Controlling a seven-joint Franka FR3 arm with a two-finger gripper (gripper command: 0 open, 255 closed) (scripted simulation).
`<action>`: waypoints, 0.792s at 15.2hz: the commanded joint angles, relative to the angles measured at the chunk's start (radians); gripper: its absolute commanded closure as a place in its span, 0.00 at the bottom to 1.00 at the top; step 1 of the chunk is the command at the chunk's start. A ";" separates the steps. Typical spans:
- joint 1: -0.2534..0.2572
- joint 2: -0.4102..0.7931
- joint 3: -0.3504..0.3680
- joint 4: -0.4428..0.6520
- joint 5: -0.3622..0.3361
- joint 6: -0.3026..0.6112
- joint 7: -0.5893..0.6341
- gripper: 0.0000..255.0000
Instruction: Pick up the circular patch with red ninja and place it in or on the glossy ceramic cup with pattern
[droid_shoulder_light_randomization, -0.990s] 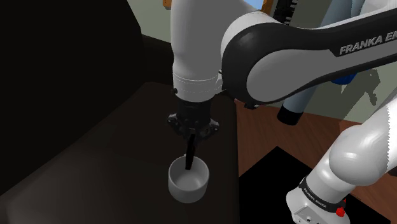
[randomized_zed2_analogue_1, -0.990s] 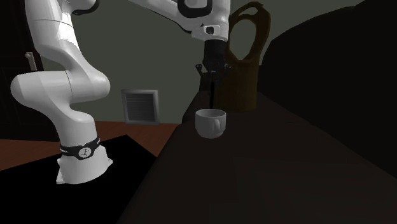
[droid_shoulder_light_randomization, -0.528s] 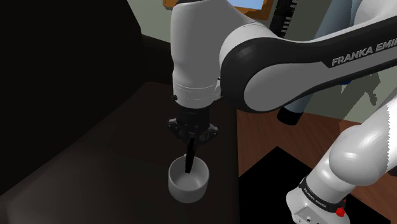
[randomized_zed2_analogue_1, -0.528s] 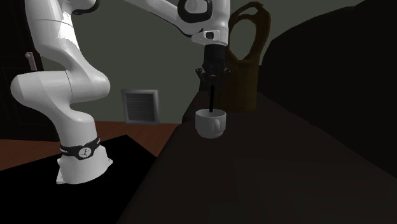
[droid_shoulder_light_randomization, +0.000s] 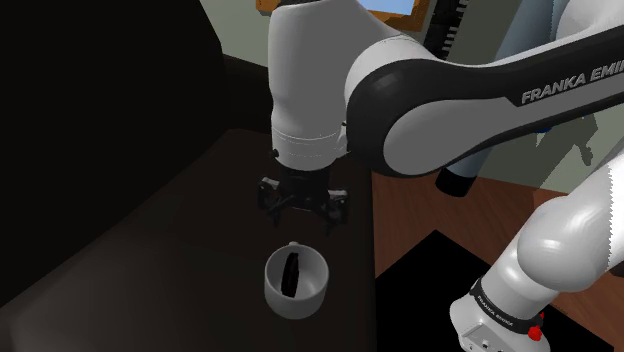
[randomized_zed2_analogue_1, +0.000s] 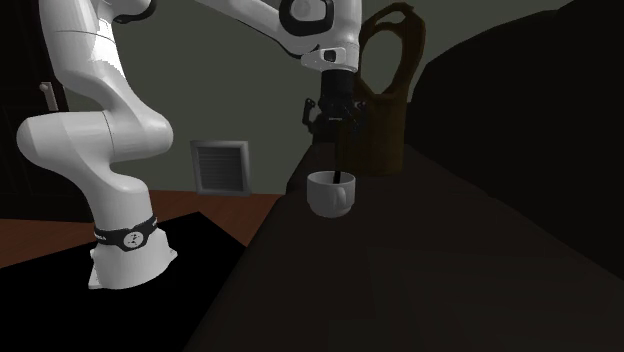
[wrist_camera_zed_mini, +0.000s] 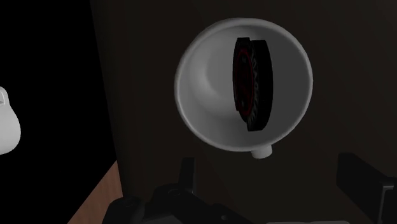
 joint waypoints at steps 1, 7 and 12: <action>0.001 -0.007 -0.004 0.029 0.005 -0.034 -0.004 0.00; 0.002 -0.017 -0.011 0.116 0.009 -0.128 -0.008 0.00; 0.002 -0.017 -0.011 0.116 0.009 -0.127 -0.008 0.00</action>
